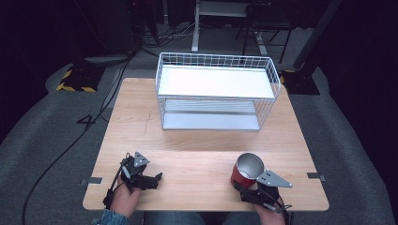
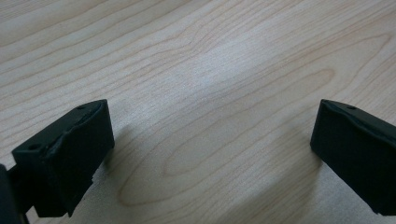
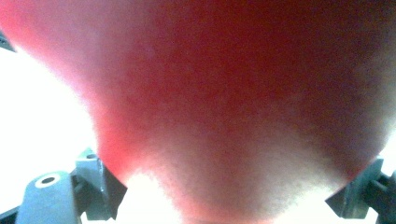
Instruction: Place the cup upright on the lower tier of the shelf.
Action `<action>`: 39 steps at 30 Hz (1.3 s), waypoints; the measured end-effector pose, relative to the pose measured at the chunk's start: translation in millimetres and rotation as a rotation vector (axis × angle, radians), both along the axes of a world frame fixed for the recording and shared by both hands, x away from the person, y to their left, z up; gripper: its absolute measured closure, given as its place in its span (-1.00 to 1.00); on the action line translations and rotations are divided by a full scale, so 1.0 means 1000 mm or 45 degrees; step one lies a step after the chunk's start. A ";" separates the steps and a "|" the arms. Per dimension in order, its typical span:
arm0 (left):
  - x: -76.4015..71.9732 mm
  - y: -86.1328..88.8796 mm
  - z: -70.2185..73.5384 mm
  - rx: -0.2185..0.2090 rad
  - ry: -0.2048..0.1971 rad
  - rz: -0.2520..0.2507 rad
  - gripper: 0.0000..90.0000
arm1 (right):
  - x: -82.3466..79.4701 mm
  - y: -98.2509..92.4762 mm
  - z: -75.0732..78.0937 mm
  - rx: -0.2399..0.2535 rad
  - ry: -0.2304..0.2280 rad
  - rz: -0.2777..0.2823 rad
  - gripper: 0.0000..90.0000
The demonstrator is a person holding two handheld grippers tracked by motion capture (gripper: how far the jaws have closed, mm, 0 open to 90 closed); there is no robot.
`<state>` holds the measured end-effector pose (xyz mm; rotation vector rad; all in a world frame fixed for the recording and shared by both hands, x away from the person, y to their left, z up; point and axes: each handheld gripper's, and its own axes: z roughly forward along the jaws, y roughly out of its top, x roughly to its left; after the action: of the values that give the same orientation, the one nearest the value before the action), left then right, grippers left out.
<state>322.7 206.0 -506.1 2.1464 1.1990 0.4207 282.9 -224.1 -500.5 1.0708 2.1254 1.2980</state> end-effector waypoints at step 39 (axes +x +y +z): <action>0.005 -0.002 0.000 -0.001 0.002 0.009 -1.00 | 0.067 0.005 0.060 -0.016 0.003 0.049 -0.62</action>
<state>327.2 204.4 -505.9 2.1432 1.2074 0.4218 349.9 -219.0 -440.4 1.0317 2.1630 1.3003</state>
